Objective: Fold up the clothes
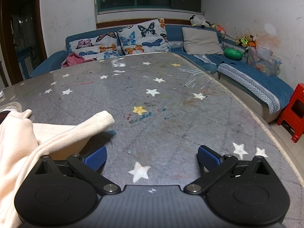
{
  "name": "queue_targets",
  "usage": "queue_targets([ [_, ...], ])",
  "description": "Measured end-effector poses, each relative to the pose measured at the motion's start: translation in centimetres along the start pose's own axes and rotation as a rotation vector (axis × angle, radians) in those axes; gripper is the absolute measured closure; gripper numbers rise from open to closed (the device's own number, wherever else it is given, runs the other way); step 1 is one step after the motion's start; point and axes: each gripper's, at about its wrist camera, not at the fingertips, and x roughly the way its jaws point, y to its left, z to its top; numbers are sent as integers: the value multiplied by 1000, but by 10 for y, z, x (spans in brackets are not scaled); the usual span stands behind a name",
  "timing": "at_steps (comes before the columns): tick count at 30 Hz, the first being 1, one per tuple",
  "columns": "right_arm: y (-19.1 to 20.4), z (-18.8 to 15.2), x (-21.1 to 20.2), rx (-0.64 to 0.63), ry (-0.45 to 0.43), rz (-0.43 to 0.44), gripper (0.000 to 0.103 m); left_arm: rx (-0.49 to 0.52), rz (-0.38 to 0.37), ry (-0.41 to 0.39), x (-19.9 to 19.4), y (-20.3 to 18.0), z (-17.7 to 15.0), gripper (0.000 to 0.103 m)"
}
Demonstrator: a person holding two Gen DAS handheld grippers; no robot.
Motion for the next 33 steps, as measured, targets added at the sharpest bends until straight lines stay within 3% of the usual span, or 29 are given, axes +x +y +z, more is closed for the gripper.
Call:
queue_targets([
  [4,7,2,-5,-35,5,-18,0,-4,-2,-5,-2,-1,0,0],
  [6,-2,-13,-28,-40,-84,-4,0,-9,3,3,-2,-1,1,0],
  [7,-2,-15,-33,-48,-87,-7,0,-11,0,9,-1,-1,1,0],
  [22,19,-65,-149,-134,-77,172,0,32,-25,41,-77,-33,-22,0],
  [33,35,-99,-184,-189,-58,248,0,69,-76,71,-118,-51,-45,0],
])
